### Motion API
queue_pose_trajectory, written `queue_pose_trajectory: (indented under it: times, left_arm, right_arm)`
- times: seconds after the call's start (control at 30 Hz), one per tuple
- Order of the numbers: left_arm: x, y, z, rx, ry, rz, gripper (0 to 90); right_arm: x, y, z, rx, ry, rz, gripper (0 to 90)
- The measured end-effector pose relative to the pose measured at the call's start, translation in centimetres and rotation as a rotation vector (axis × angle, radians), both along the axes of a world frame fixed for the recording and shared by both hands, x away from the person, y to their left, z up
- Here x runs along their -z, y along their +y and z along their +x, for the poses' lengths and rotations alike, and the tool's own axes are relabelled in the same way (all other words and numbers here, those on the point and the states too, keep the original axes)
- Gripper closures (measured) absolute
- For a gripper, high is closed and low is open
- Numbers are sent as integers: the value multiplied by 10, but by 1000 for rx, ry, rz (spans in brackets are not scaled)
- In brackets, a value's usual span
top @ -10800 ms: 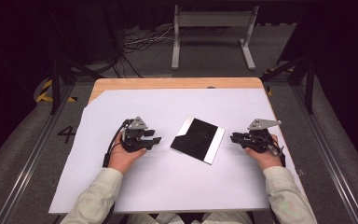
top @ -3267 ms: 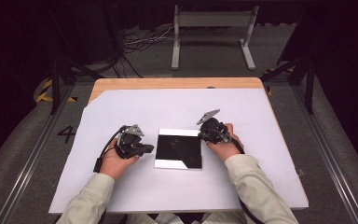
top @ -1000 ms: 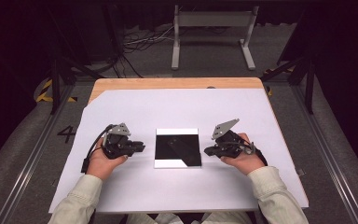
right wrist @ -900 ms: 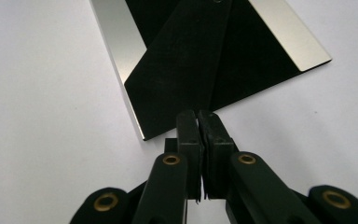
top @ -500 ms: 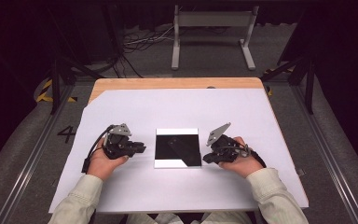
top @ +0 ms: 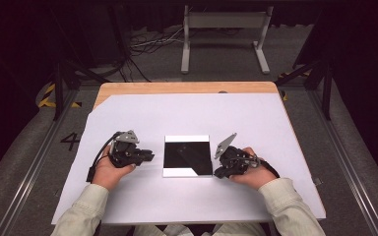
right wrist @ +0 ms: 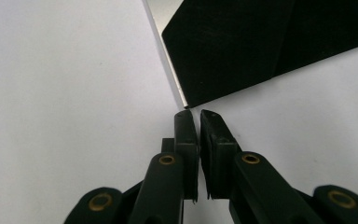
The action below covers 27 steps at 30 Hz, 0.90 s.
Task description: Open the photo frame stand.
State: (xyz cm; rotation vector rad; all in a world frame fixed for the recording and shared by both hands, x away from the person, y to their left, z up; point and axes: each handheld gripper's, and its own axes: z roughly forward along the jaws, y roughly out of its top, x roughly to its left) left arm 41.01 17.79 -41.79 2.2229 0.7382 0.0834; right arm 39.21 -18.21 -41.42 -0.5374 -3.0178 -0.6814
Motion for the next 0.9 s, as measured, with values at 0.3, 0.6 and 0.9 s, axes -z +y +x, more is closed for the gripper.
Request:
queue_pose_trajectory:
  times: [0.3,0.6,0.9]
  left_arm:
    - [1,-2,-1,11,2,3,765]
    - [1,-3,-1,9,6,0,760]
    - [1,-2,0,12,5,0,759]
  right_arm:
    - [3,3,1,18,18,-8,872]
    - [2,9,-1,19,-1,-33,889]
    - [-4,8,-3,12,-27,-13,898]
